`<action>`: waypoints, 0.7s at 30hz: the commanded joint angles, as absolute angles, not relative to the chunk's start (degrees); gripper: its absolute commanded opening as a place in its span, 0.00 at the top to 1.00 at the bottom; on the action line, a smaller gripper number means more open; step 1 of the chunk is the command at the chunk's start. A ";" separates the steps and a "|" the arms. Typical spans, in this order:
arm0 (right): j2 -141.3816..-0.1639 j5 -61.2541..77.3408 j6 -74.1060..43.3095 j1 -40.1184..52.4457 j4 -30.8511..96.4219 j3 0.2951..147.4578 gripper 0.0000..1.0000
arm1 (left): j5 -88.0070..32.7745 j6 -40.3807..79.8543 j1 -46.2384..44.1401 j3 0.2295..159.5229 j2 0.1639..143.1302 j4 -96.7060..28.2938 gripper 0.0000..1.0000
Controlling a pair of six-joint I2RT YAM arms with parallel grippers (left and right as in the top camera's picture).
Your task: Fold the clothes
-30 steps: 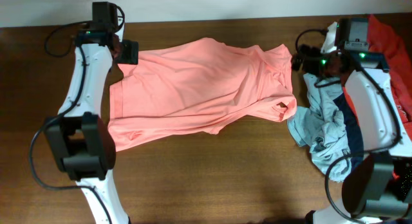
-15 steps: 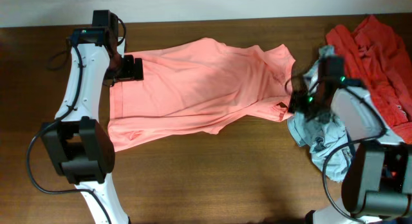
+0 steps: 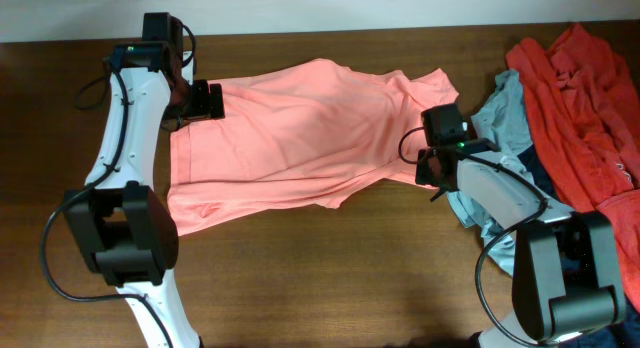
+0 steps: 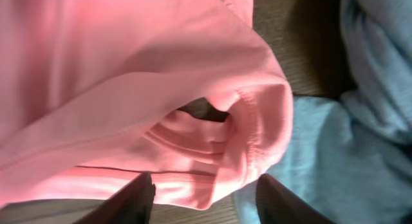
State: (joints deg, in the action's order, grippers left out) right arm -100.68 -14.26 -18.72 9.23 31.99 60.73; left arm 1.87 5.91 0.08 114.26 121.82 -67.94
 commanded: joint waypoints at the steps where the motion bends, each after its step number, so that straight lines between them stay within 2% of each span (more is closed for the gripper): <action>1: -100.71 -18.79 -20.29 9.52 32.03 60.53 0.56 | 1.23 6.81 0.27 114.45 121.27 -67.75 0.01; 17: -104.55 -21.47 -21.52 9.54 31.35 60.49 0.59 | 1.34 5.93 0.27 114.43 121.27 -67.72 0.01; 21: -104.77 -21.71 -21.52 9.52 31.42 60.49 0.68 | 1.48 5.54 0.30 114.43 121.27 -67.66 0.01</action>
